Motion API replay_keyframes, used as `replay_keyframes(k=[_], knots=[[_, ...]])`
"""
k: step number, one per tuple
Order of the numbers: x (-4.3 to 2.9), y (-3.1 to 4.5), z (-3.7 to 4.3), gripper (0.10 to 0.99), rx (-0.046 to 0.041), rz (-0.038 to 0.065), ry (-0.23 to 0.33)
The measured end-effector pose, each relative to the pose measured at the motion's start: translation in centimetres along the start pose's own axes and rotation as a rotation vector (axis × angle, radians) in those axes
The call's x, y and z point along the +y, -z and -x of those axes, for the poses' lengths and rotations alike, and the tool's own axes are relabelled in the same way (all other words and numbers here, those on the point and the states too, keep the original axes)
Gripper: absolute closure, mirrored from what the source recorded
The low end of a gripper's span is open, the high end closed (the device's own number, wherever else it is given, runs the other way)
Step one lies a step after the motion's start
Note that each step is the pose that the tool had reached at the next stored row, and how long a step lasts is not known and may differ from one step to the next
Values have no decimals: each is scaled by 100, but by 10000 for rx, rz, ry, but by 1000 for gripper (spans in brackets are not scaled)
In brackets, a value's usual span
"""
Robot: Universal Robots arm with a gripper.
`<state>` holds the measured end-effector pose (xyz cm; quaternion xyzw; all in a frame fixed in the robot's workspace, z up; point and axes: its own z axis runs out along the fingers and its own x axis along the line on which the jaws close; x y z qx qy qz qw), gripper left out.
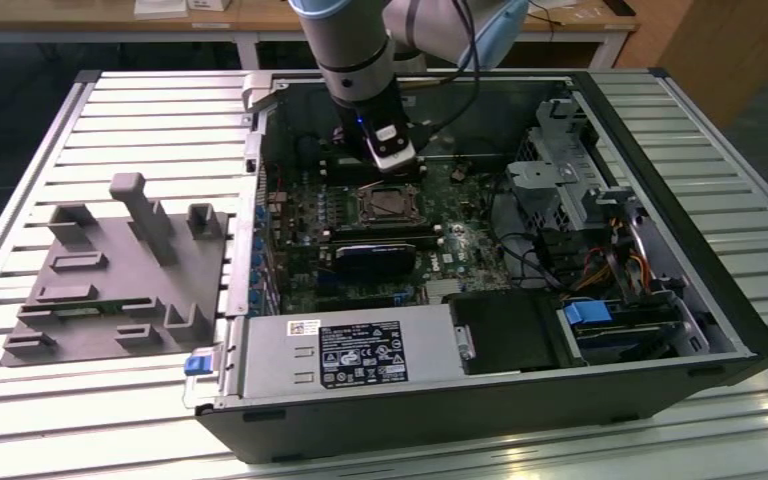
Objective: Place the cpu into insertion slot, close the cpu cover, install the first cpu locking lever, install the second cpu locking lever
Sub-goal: 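Install the first cpu locking lever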
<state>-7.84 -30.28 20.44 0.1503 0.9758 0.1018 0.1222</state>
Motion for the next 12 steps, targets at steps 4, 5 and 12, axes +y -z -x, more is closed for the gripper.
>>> replay_keyframes(k=[4, 5, 12], knots=[[14, -5, -5, 984, 0, 2, 0], [15, -5, -6, 984, 0, 1, 0], [12, -25, -11, 984, -15, -53, 15]])
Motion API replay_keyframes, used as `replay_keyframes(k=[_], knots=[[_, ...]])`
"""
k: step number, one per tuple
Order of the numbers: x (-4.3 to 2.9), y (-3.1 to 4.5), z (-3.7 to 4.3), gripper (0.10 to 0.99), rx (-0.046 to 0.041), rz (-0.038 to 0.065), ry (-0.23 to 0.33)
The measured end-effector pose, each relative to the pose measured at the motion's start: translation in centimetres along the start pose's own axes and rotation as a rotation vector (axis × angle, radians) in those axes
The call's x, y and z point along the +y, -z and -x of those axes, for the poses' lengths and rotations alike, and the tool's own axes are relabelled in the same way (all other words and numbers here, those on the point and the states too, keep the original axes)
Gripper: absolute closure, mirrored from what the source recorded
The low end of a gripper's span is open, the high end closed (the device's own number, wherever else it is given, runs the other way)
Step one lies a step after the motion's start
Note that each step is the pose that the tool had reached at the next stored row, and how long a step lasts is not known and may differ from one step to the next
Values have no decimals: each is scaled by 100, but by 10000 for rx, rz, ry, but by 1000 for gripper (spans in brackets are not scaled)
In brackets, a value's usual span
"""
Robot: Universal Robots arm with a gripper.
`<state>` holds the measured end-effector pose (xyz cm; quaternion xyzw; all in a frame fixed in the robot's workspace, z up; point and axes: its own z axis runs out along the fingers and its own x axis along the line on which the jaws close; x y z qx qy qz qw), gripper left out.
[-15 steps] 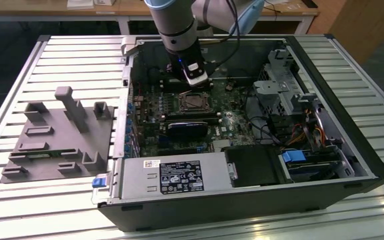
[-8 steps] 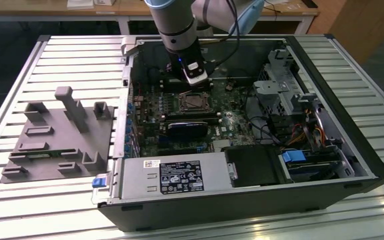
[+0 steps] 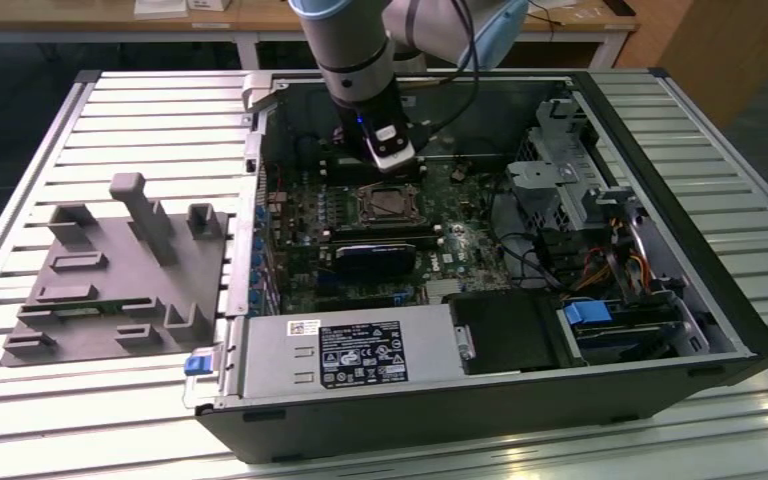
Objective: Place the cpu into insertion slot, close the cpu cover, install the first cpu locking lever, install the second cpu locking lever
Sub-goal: 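Install the first cpu locking lever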
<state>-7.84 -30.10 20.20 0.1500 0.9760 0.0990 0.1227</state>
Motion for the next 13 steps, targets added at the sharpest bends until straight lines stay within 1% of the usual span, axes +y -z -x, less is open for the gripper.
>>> replay_keyframes(k=[6, 13], knots=[[-5, -21, -4, 984, -24, -116, 83], [5, -28, -8, 984, -30, -123, 71]])
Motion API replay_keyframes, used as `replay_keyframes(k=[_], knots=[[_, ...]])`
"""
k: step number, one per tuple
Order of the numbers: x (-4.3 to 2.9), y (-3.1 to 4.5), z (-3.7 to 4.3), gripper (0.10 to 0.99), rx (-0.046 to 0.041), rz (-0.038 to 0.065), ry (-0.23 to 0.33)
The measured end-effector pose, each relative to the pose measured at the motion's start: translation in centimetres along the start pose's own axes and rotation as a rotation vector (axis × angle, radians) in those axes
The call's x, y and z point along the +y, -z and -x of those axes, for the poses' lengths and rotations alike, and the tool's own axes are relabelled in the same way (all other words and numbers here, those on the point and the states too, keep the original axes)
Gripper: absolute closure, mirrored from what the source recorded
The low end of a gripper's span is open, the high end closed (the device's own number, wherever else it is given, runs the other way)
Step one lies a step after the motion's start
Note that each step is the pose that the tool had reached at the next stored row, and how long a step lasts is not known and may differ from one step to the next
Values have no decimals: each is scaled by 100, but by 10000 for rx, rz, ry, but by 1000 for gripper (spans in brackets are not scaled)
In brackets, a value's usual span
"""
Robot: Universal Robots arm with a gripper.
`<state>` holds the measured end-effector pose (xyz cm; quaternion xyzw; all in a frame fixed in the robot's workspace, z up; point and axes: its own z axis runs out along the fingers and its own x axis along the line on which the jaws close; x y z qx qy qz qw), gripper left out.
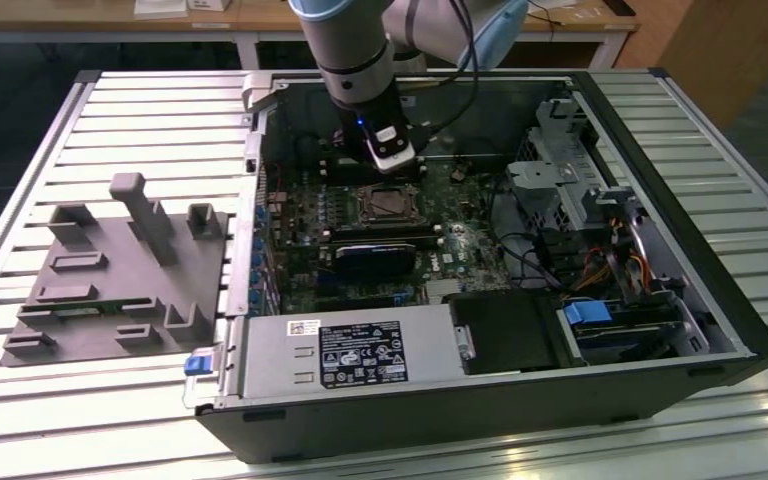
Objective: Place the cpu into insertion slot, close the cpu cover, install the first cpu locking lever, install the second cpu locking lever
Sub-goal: 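Install the first cpu locking lever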
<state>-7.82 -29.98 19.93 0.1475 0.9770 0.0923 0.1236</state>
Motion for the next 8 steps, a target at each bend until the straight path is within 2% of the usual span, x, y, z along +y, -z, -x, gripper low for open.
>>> replay_keyframes(k=[4, 8], knots=[[11, -6, -3, 984, -11, -18, -22], [11, -11, -3, 984, -37, -79, -73]])
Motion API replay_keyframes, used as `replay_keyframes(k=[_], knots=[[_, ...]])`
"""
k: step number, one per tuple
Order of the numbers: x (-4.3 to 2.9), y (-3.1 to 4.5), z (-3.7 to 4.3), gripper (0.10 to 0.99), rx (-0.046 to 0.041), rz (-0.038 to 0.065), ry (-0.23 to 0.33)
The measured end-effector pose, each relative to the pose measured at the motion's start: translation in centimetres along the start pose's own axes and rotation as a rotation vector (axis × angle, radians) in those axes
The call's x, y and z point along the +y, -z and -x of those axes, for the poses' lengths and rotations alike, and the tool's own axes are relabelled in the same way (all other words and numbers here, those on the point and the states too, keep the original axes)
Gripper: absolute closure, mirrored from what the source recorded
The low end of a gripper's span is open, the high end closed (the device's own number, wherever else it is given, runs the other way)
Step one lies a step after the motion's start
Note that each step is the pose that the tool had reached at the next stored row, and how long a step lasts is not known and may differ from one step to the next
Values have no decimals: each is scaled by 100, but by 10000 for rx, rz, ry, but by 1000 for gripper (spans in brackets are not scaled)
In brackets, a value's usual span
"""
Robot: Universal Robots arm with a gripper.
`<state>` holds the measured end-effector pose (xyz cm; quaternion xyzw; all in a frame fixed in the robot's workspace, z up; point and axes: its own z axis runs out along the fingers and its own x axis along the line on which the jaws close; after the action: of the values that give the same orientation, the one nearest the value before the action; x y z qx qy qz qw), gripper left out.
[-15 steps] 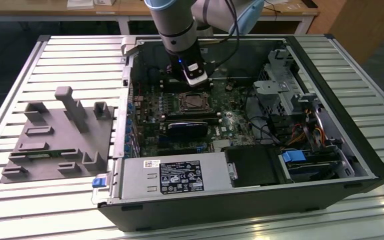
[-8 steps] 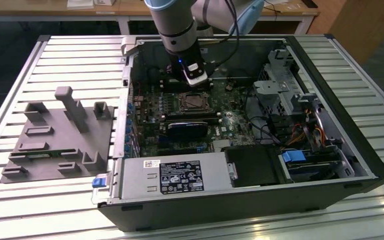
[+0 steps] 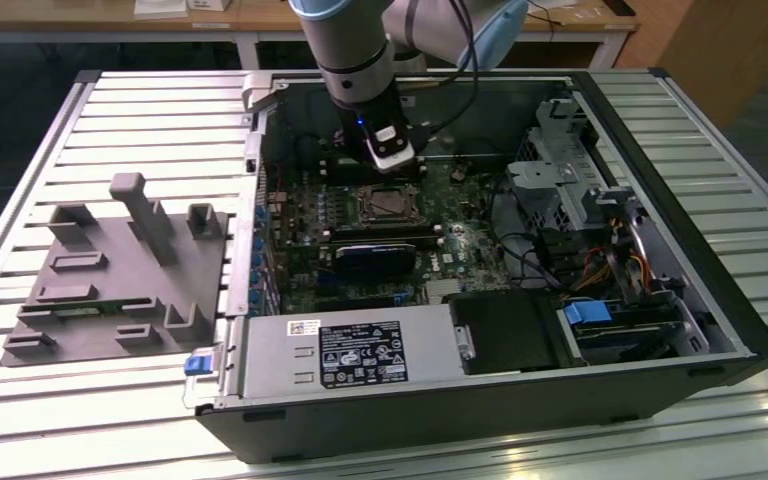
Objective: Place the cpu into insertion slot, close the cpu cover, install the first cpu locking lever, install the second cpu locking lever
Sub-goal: 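Install the first cpu locking lever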
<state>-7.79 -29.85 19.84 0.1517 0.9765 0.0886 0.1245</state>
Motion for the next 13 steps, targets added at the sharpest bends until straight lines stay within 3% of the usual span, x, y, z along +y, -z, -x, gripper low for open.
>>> replay_keyframes(k=[6, 13], knots=[[-1, -14, -4, 984, -52, -127, -67], [4, -15, -4, 984, -56, -139, -65]])
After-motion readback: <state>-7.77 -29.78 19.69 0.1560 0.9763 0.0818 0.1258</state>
